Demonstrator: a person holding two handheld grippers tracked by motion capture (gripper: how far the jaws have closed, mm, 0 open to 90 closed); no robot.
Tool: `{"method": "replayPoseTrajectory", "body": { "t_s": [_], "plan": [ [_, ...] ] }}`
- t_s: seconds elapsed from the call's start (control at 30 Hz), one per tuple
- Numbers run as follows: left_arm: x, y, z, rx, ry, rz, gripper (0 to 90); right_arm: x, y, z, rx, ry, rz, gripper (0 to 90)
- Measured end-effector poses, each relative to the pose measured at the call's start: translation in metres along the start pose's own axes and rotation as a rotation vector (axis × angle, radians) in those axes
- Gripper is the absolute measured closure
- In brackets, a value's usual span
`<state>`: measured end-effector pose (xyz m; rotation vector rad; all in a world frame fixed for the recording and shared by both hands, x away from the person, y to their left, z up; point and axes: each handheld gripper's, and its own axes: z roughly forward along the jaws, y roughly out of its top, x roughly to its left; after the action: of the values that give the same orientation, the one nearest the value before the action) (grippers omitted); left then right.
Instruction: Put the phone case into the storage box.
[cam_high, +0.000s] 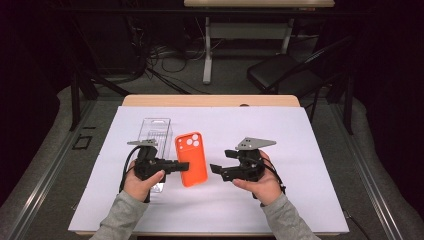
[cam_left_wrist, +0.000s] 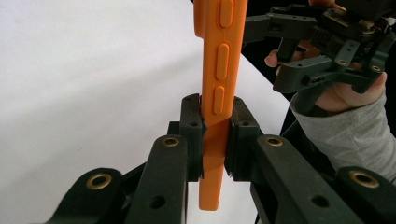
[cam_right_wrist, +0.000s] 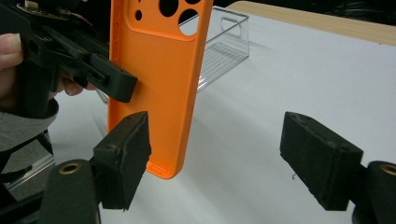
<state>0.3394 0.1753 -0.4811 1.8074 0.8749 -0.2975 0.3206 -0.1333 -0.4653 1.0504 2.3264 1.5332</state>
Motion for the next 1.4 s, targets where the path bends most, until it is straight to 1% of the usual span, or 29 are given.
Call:
{"method": "replayPoseTrajectory", "body": {
  "t_s": [0.07, 0.17, 0.27, 0.33, 0.37, 0.4, 0.57, 0.8, 0.97, 1.0, 1.07, 1.23, 1.4],
  "plan": [
    [-0.001, 0.0, 0.0, 0.004, -0.004, 0.012, 80.1, -0.001, 0.0, 0.0, 0.006, 0.005, -0.005, 25.4],
    [-0.002, 0.0, 0.001, 0.01, -0.012, 0.024, 80.1, -0.002, 0.0, -0.001, 0.015, 0.021, 0.003, 28.3],
    [-0.003, -0.001, 0.002, 0.014, -0.016, 0.023, 80.1, -0.002, -0.001, -0.001, 0.016, 0.038, -0.003, 29.2],
    [-0.004, -0.001, 0.003, 0.02, -0.021, 0.032, 80.1, -0.002, -0.001, -0.001, 0.02, 0.05, 0.002, 30.4],
    [-0.004, -0.001, 0.003, 0.021, -0.024, 0.035, 80.1, -0.002, -0.001, -0.001, 0.02, 0.055, -0.001, 31.5],
    [-0.005, -0.001, 0.004, 0.022, -0.026, 0.029, 80.1, -0.001, -0.001, -0.001, 0.022, 0.058, 0.0, 32.5],
    [-0.006, -0.002, 0.005, 0.028, -0.04, 0.041, 80.0, -0.003, -0.001, -0.002, 0.028, 0.07, 0.002, 38.9],
    [-0.009, -0.002, 0.009, 0.042, -0.053, 0.051, 80.1, -0.002, -0.002, 0.001, 0.045, 0.109, 0.002, 43.1],
    [-0.012, -0.003, 0.012, 0.055, -0.064, 0.062, 80.1, -0.003, -0.003, 0.002, 0.058, 0.147, 0.017, 45.9],
    [-0.012, -0.004, 0.013, 0.054, -0.069, 0.058, 80.1, -0.003, -0.004, 0.003, 0.062, 0.154, 0.022, 46.1],
    [-0.013, -0.004, 0.015, 0.061, -0.075, 0.065, 80.1, -0.003, -0.004, 0.004, 0.07, 0.16, 0.022, 46.7],
    [-0.016, -0.006, 0.019, 0.074, -0.083, 0.07, 80.1, -0.004, -0.006, 0.006, 0.077, 0.175, 0.041, 50.2],
    [-0.018, -0.006, 0.021, 0.079, -0.085, 0.073, 80.1, -0.004, -0.006, 0.006, 0.082, 0.183, 0.034, 54.5]
  ]
}}
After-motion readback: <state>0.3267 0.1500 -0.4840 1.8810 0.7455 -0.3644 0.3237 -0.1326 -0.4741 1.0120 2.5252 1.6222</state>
